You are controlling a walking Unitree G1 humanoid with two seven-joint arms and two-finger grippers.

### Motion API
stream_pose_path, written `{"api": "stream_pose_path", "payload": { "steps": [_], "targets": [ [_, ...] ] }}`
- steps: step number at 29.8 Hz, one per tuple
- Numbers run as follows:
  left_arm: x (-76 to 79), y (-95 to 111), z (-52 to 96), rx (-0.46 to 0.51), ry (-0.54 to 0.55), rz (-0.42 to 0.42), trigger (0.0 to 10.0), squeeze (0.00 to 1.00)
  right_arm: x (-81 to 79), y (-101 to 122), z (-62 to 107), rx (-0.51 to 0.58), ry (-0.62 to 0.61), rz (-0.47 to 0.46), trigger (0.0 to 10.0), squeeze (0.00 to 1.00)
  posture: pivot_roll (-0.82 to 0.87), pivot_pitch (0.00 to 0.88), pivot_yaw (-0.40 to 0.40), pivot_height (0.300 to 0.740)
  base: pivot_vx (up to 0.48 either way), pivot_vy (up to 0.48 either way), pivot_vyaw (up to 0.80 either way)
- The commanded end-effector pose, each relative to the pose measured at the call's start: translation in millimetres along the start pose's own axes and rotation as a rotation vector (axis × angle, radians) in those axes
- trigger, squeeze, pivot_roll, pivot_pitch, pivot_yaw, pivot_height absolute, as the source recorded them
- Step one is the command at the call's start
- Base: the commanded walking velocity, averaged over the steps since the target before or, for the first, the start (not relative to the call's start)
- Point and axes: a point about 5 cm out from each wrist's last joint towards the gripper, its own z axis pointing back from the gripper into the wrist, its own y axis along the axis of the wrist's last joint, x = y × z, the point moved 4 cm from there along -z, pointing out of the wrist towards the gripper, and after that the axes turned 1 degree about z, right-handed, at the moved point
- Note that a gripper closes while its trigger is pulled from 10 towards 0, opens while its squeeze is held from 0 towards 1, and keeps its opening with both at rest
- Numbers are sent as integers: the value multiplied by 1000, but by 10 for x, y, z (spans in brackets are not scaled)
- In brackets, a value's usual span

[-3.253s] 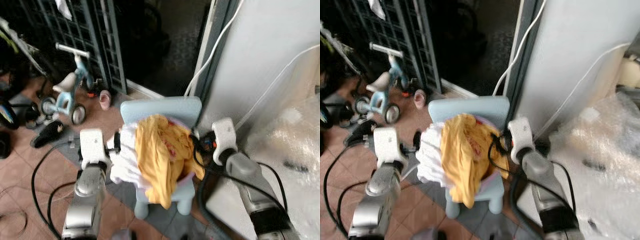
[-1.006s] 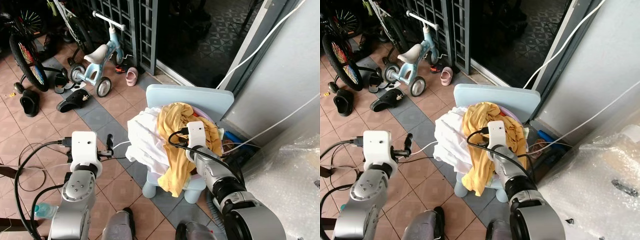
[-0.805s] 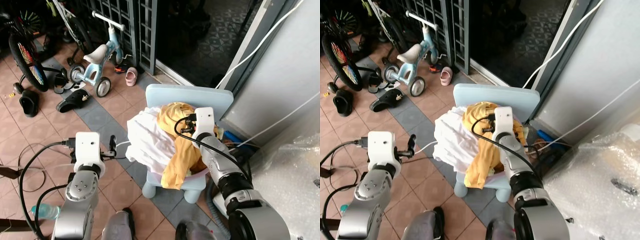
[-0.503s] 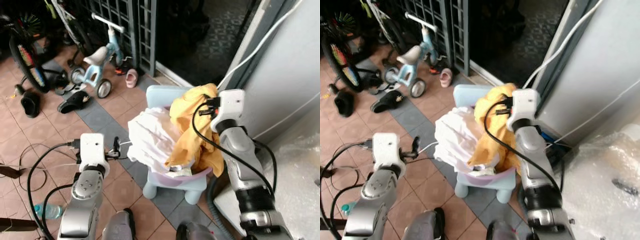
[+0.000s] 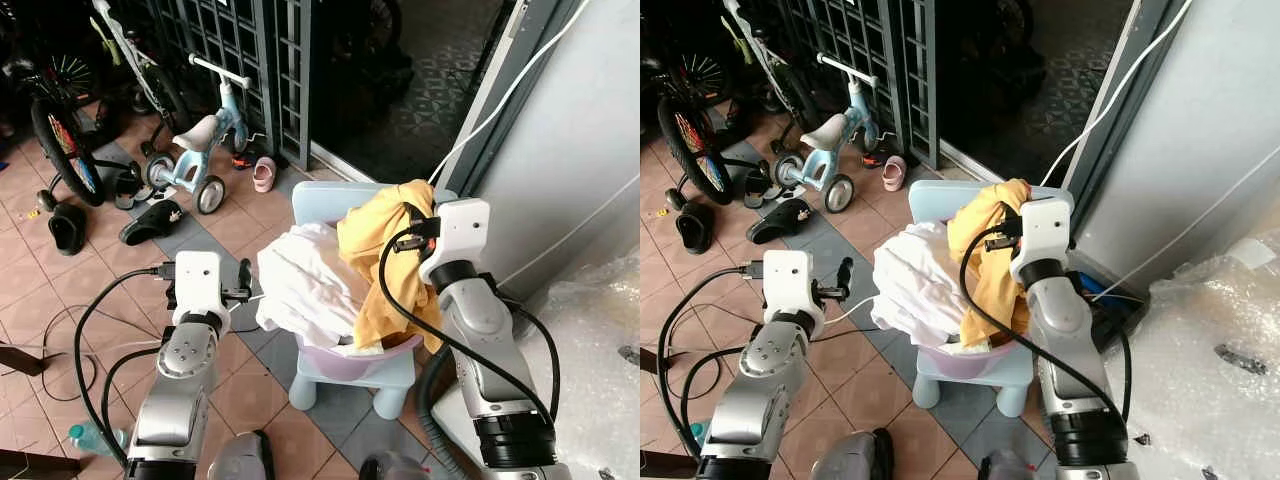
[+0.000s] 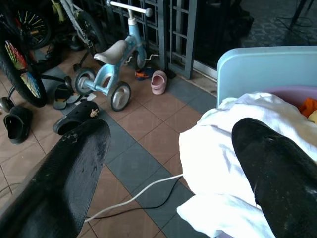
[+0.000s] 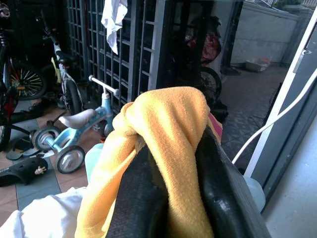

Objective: Clothes washing

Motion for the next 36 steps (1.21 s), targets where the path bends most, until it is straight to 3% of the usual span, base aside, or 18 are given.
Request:
{"api": "stream_pose_path", "payload": {
  "steps": [1, 14, 33, 36],
  "targets": [
    [10, 3, -6, 4, -1, -3, 10000, 0, 63, 92, -20, 26, -23, 4, 10000, 0, -26, 0, 4, 740, 0, 0, 0],
    [14, -3, -34, 8, -4, -2, 10000, 0, 101, 23, -2, -7, -48, -4, 10000, 0, -37, 0, 5, 740, 0, 0, 0],
    [31, -2, -54, 14, -2, 5, 10000, 0, 129, 9, -27, -18, -56, -6, 10000, 0, -40, 0, 0, 740, -216, 0, 0],
    [33, -10, -51, 12, -3, 6, 10000, 0, 157, -26, -5, -28, -64, 1, 10000, 0, -43, 0, 1, 740, 0, 0, -702]
  ]
}}
